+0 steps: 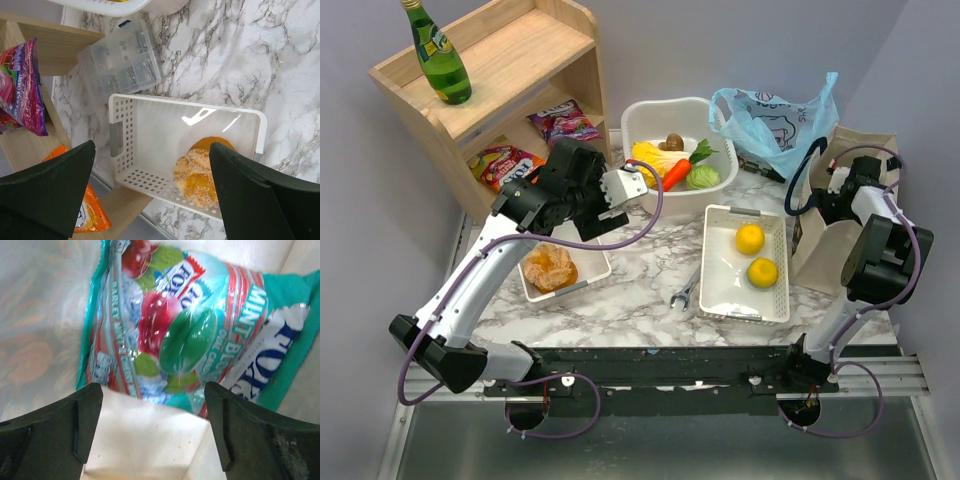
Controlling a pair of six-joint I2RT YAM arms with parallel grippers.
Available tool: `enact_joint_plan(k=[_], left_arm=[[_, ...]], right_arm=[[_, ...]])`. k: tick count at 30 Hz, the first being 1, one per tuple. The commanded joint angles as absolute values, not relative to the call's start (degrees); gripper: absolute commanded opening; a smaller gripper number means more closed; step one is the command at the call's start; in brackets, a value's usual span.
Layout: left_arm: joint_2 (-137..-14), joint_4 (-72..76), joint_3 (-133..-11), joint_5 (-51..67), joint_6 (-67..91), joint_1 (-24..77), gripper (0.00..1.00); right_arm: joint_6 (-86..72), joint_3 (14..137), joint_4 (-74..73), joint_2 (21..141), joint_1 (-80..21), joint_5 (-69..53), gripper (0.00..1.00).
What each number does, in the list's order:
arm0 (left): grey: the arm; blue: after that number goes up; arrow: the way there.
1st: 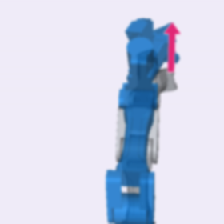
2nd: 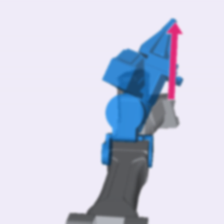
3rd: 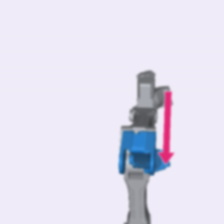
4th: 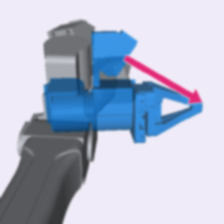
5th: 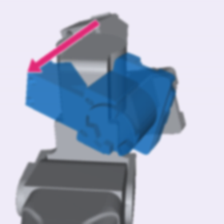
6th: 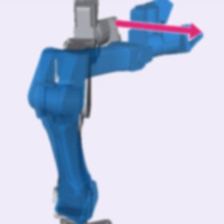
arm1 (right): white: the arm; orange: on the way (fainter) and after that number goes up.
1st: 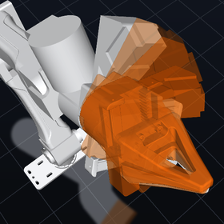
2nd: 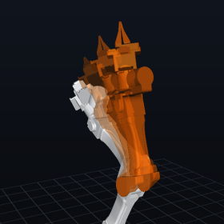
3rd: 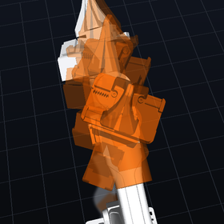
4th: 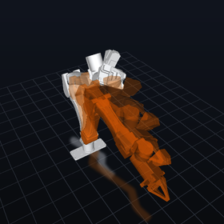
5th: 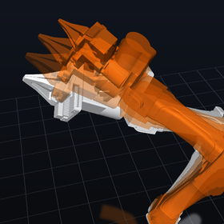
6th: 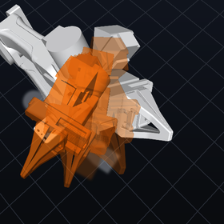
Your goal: Untie the knot of the grocery bags and take out the mixed food
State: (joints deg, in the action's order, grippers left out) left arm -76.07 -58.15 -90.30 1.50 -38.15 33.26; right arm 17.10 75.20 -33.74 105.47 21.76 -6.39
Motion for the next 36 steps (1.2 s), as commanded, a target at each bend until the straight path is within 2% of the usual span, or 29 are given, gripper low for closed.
enact_joint_plan(k=[1, 9, 12, 15, 17, 21, 22, 36], left_arm=[[-76.49, -59.55, -91.26, 0.57, -38.80, 33.66, 0.98], [-78.12, -59.93, -91.80, 0.52, -39.02, 33.59, 0.99], [-78.48, -59.64, -91.90, 0.70, -39.02, 33.59, 0.98], [-79.04, -59.42, -92.12, 0.97, -38.92, 33.61, 0.99], [-79.42, -59.50, -92.50, 1.05, -38.93, 33.64, 0.99], [-79.63, -59.48, -92.93, 1.19, -38.85, 33.63, 0.98], [-79.55, -59.49, -92.90, 1.21, -38.72, 33.66, 0.98], [-77.92, -59.44, -91.36, 1.84, -37.02, 33.88, 0.99]], right_arm=[[16.04, 75.25, -27.35, 110.53, 21.97, -5.39, 0.91], [20.37, 71.61, -25.01, 115.30, 21.97, -5.39, 0.84], [22.85, 68.80, -24.87, 113.87, 21.97, -5.48, 0.67], [23.93, 66.54, -26.41, 113.64, 22.04, -5.01, 0.60], [24.56, 65.44, -28.41, 113.86, 21.99, -4.75, 0.47], [27.31, 63.49, -30.05, 109.56, 21.97, -5.45, 0.03], [27.86, 63.42, -30.53, 108.06, 22.06, -6.12, 0.01], [26.86, 79.77, -43.25, 94.97, 26.94, -20.45, 0.01]])
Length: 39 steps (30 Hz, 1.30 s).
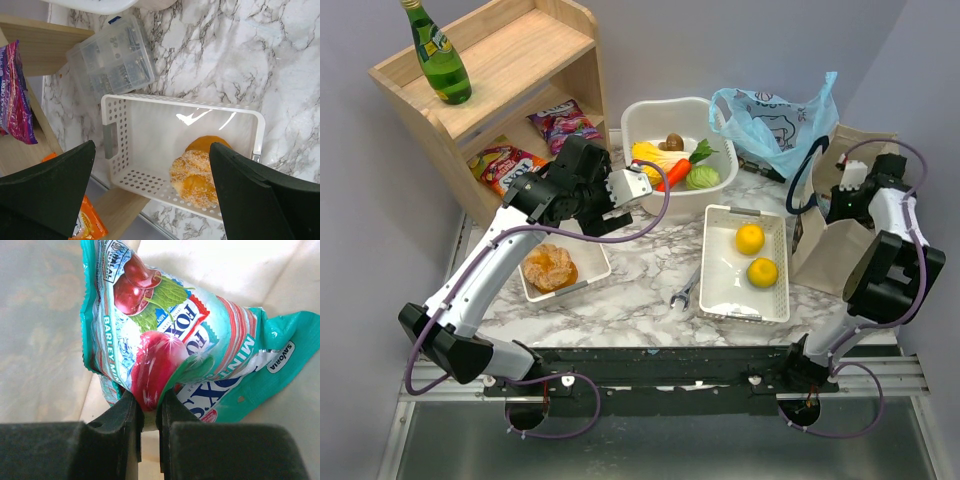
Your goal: Untie the knot of the grocery bags and take out the mixed food
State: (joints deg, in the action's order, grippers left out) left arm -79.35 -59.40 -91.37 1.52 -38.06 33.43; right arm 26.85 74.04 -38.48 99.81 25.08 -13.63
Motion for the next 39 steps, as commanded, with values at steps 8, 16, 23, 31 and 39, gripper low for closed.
enact_joint_plan(k=[8, 16, 23, 31, 39], left_arm=[[-78.30, -59.13, -91.28, 2.46, -36.39, 34.18, 0.99], [-77.85, -58.37, -90.44, 2.39, -36.14, 34.14, 0.99], [-77.63, -56.44, -92.26, 7.57, -32.97, 33.95, 0.99], [-75.46, -49.88, -100.59, 26.42, -24.60, 29.59, 0.99], [-69.80, -55.06, -100.86, 42.29, -49.02, 28.83, 0.99]], right_arm=[[25.86, 85.51, -47.03, 93.44, 29.89, -31.28, 0.01], [20.81, 94.29, -48.37, 91.40, 30.88, -36.56, 0.01], [12.08, 108.79, -48.98, 90.30, 31.11, -41.08, 0.01], [-4.21, 121.11, -42.59, 92.17, 29.17, -55.36, 0.00], [0.98, 121.98, -45.86, 92.37, 7.86, -56.65, 0.01]])
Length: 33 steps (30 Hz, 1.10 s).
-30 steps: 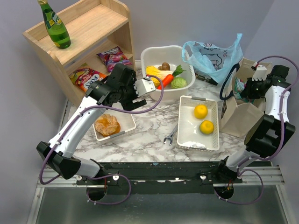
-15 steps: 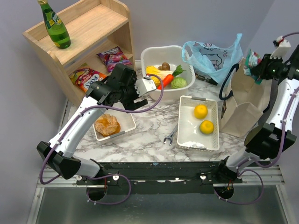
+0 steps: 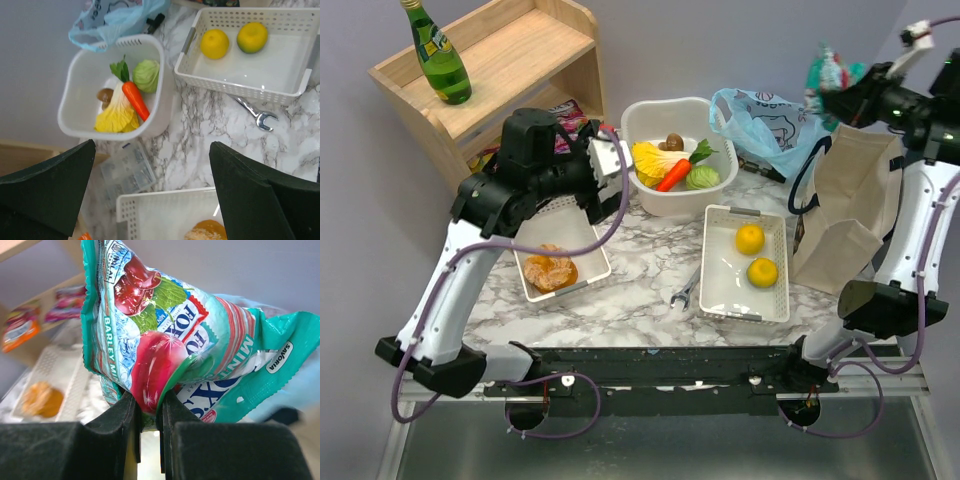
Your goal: Untie the knot of the grocery bags and take out the mixed food
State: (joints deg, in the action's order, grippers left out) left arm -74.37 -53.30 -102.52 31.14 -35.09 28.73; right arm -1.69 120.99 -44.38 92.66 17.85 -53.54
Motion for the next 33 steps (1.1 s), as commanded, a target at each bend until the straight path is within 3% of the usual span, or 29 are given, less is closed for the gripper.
enact_joint_plan(k=[1, 11, 23, 28, 30, 33], left_arm=[[-68.76, -55.09, -100.35, 42.59, -52.08, 28.83, 0.98], [-62.70, -56.53, -93.01, 33.16, -82.40, 37.08, 0.98], [-65.35, -49.23, -84.33, 18.27, -88.78, 47.48, 0.99], [-66.52, -50.93, -82.27, 16.42, -87.61, 49.38, 0.98], [-66.87, -49.70, -81.09, 14.27, -85.64, 49.57, 0.89], [-67.23, -47.07, -82.06, 13.01, -78.40, 49.57, 0.60]], right_arm=[[3.64, 121.38, -47.27, 92.37, 4.98, -55.69, 0.01], [20.81, 111.50, -61.08, 91.85, -23.39, -48.17, 0.01], [22.41, 109.02, -64.18, 94.20, -36.00, -48.29, 0.01], [22.39, 110.80, -64.71, 94.66, -36.65, -48.61, 0.01], [24.07, 110.98, -66.16, 94.28, -36.67, -49.35, 0.01], [25.69, 109.36, -67.41, 93.25, -36.74, -48.84, 0.04]])
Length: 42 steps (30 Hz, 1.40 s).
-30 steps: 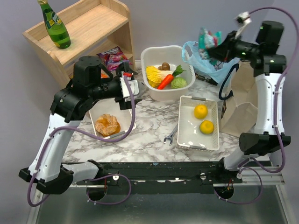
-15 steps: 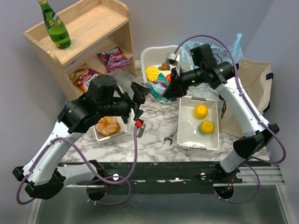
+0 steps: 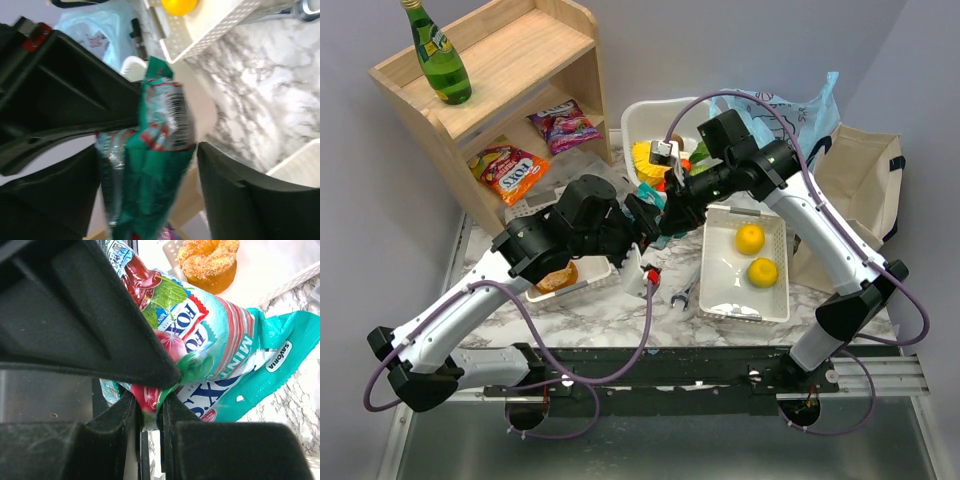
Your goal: Untie the knot of the grocery bags and take out the mixed food
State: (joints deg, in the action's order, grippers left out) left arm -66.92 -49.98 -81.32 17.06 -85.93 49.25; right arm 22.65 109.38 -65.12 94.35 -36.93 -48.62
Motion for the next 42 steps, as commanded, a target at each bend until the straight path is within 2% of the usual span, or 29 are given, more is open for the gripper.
enact_joint_plan(k=[1, 3, 4, 5, 7, 9, 12, 15, 16, 18, 24, 26, 28, 30, 31, 32, 34, 38, 42], left_arm=[[-67.16, -46.24, -82.61, 13.27, -74.77, 49.38, 0.49], [-66.55, -46.57, -83.61, 15.30, -70.59, 48.47, 0.30], [-65.87, -45.97, -83.33, 16.77, -68.17, 47.98, 0.22], [-65.01, -45.44, -83.10, 18.40, -66.10, 47.38, 0.15], [-63.34, -44.71, -82.66, 21.97, -61.77, 46.04, 0.08], [-61.47, -42.39, -82.05, 26.74, -55.18, 43.97, 0.03], [-60.46, -38.41, -82.36, 34.42, -41.87, 39.56, 0.00], [-61.24, -34.59, -83.98, 40.29, -28.55, 36.23, 0.00], [-61.68, -33.31, -84.53, 41.94, -25.07, 35.44, 0.00], [-62.18, -30.61, -85.19, 44.31, -18.48, 34.60, 0.00], [-63.47, -27.36, -86.63, 47.16, -9.58, 34.45, 0.00], [-63.35, -26.80, -86.58, 47.91, -7.79, 34.45, 0.00], [-62.70, -26.79, -86.57, 47.65, -5.80, 33.91, 0.01], [-62.17, -27.21, -86.55, 48.23, -2.79, 31.49, 0.19], [-62.01, -27.64, -86.65, 49.31, -1.29, 29.86, 0.36], [-62.13, -28.74, -86.91, 51.37, -0.55, 27.79, 0.48], [-62.61, -32.02, -87.69, 54.28, -1.66, 25.56, 0.64], [-63.31, -35.89, -88.27, 54.90, -4.97, 25.57, 0.82], [-64.54, -38.04, -90.12, 55.23, -9.32, 26.75, 0.84]], right_arm=[[26.23, 108.85, -67.69, 92.89, -36.74, -48.34, 0.10], [26.88, 108.93, -68.48, 92.34, -36.70, -47.30, 0.25], [27.02, 109.13, -69.08, 91.93, -36.67, -46.51, 0.36], [27.22, 109.12, -69.18, 91.17, -36.61, -45.06, 0.51], [25.89, 107.69, -67.17, 88.38, -36.58, -41.15, 0.72], [25.16, 104.34, -62.71, 84.20, -36.46, -38.35, 0.83], [24.41, 98.46, -54.55, 77.92, -36.47, -37.28, 0.92], [23.14, 95.48, -49.59, 75.94, -36.58, -39.37, 0.95], [22.88, 95.13, -48.52, 76.06, -36.57, -40.12, 1.00], [21.72, 94.31, -45.36, 76.52, -36.73, -40.91, 1.00], [20.24, 92.68, -34.24, 77.51, -39.17, -37.65, 0.97], [20.08, 91.54, -31.37, 77.36, -39.88, -35.69, 0.83], [21.26, 90.72, -30.58, 76.96, -39.94, -35.05, 0.55], [23.58, 89.83, -31.22, 76.03, -39.98, -35.45, 0.38], [24.66, 88.92, -31.39, 75.15, -39.97, -35.66, 0.30], [25.56, 87.98, -31.53, 74.45, -39.95, -35.76, 0.24], [26.27, 86.42, -31.73, 73.19, -39.98, -36.54, 0.16], [25.32, 85.69, -31.25, 72.83, -39.95, -39.04, 0.11], [25.31, 86.35, -31.43, 73.68, -39.94, -40.19, 0.10]])
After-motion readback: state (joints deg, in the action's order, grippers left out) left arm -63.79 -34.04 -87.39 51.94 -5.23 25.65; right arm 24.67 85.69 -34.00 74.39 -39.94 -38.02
